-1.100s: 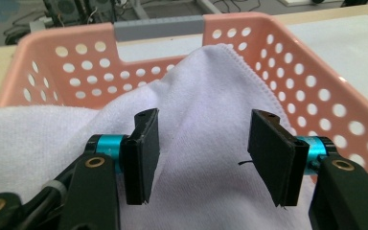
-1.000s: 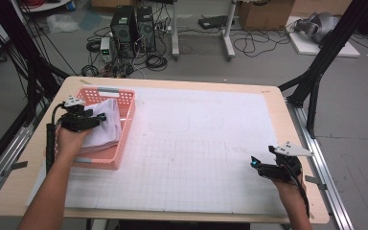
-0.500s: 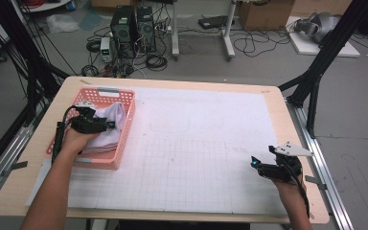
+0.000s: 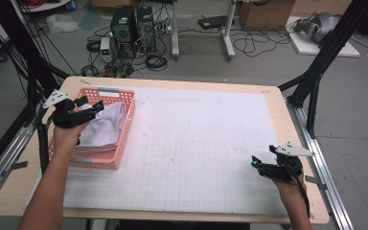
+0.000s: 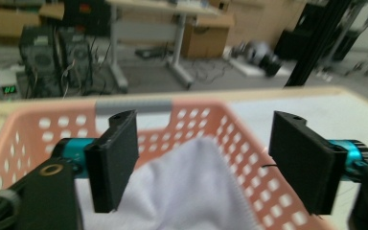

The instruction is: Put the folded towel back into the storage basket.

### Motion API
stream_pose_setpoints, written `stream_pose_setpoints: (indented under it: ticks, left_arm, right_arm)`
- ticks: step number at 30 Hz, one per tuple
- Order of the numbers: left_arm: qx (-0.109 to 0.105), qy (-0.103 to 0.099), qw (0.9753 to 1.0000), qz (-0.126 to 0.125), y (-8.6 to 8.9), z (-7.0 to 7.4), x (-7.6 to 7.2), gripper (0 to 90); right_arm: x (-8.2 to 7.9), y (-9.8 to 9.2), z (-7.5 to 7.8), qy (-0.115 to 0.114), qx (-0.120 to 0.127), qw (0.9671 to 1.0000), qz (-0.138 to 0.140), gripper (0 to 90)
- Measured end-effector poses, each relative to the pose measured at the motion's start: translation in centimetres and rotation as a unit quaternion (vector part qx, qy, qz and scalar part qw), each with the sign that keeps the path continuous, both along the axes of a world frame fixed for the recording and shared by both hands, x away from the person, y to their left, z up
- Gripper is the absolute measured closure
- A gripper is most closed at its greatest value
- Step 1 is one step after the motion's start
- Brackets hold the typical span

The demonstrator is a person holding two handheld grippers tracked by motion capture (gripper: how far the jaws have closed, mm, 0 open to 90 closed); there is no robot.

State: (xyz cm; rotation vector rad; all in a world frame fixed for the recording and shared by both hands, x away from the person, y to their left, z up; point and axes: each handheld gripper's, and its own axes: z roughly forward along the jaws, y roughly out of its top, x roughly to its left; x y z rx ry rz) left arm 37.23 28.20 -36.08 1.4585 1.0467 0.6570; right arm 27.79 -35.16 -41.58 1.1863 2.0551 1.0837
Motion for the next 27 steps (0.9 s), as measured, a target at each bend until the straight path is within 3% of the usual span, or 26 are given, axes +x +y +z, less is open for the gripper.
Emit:
stream_pose_setpoints:
  ticks: [3,9,13,14,16,17,21,24,27]
  left_arm:
    - [-0.002,-0.018,0.9996,-0.02,-0.9,0.6,-1.2,20.3]
    - [-0.009,-0.02,0.9976,-0.066,-3.5,0.6,-2.6,19.9]
    - [-0.008,-0.03,0.9939,-0.105,-5.8,0.6,-3.4,20.3]
    - [-0.008,-0.03,0.9939,-0.105,-5.8,0.6,-3.4,20.5]
    - [0.005,-0.029,0.991,-0.13,-7.8,0.2,-3.7,20.6]
    - [0.005,-0.029,0.991,-0.13,-7.8,0.2,-3.7,20.8]
    - [0.003,-0.025,0.9863,-0.163,-11.0,-0.7,-4.2,21.2]
    - [-0.002,-0.033,0.9829,-0.181,-12.6,-0.7,-4.9,21.8]
    - [0.007,-0.03,0.9803,-0.195,-13.8,-0.6,-5.4,21.9]
  right_arm:
    - [-0.1,0.0,0.1,-0.002,0.004,1.0,-0.002,18.5]
    - [-0.2,0.1,0.1,-0.012,0.017,0.9998,-0.005,18.5]
    - [-0.3,0.1,0.1,-0.017,0.02,0.9996,-0.008,18.5]
    - [-0.3,0.1,0.1,-0.021,0.02,0.9995,-0.008,18.5]
    - [-0.3,0.1,0.1,-0.021,0.026,0.9994,-0.01,18.5]
    - [-0.3,0.1,0.0,-0.022,0.028,0.9993,-0.01,18.5]
    - [-0.2,0.1,0.1,-0.023,0.027,0.9993,-0.007,18.5]
    - [-0.3,0.2,0.1,-0.026,0.025,0.9993,-0.007,18.5]
    - [-0.3,0.3,0.2,-0.025,0.026,0.9993,-0.007,18.5]
